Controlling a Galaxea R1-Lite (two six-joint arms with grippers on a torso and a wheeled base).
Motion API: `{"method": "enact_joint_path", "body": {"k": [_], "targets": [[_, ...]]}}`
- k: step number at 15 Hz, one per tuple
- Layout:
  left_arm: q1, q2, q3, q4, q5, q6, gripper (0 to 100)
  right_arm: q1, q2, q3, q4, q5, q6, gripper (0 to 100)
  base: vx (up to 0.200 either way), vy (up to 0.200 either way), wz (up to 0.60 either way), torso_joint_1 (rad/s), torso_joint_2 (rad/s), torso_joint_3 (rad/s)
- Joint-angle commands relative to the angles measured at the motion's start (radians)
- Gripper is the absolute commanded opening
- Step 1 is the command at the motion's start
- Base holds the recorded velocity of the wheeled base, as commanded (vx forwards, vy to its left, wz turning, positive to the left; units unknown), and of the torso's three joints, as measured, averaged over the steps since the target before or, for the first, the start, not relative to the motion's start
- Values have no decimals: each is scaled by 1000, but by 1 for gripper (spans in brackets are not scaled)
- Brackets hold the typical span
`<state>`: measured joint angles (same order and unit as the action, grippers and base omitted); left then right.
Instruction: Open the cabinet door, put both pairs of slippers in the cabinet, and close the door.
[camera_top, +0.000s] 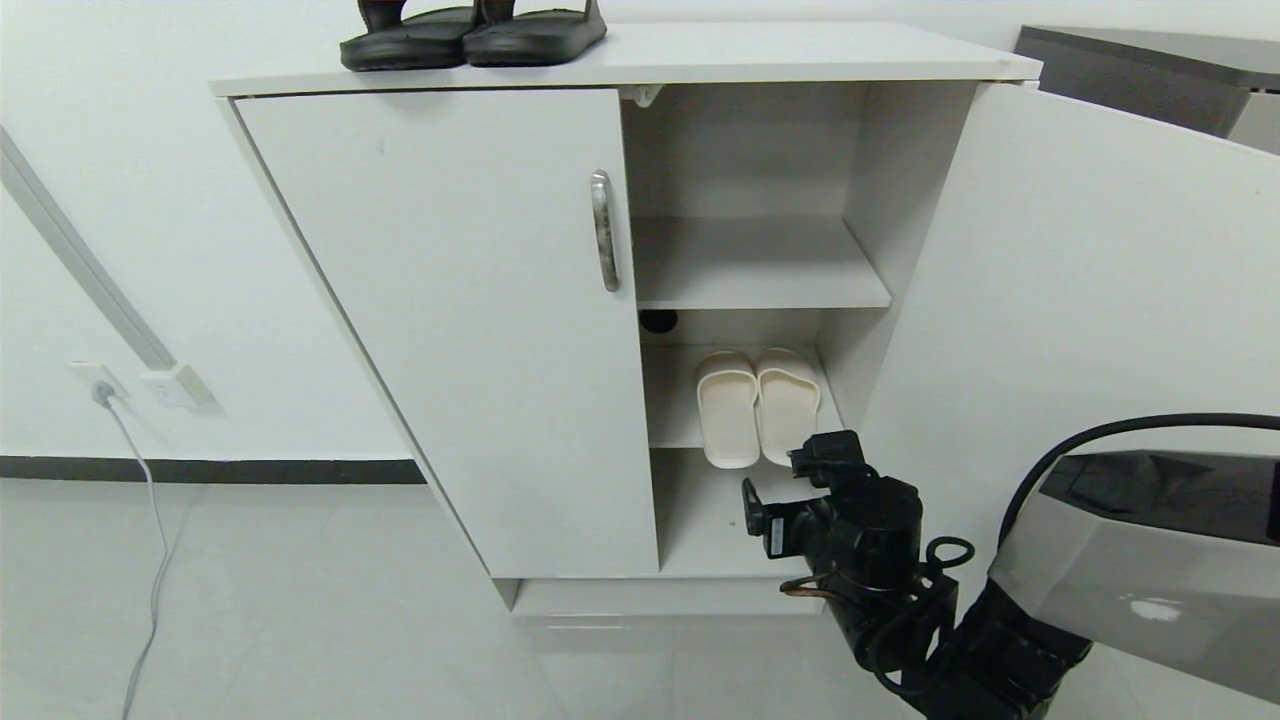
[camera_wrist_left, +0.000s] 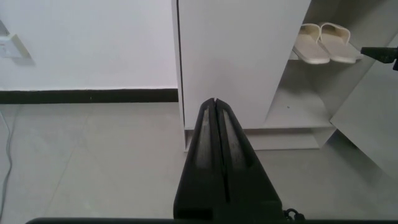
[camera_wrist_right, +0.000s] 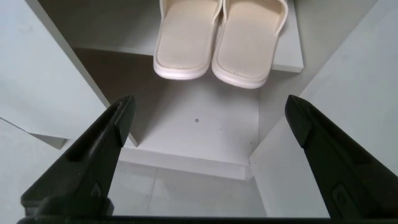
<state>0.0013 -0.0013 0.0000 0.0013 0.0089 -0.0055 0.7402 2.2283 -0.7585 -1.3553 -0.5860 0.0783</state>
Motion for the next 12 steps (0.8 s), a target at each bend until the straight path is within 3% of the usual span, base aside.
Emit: {"method": "enact_joint_path", "body": {"k": [1,12], "targets": [[0,1,0,0,0,-1,0,2,1,8,-1,0,0,100,0,0,0,0,0,0],[0,1,0,0,-1,-1,0,8,1,13,-1,0,-2,100,0,0,0,1,1,30]]}}
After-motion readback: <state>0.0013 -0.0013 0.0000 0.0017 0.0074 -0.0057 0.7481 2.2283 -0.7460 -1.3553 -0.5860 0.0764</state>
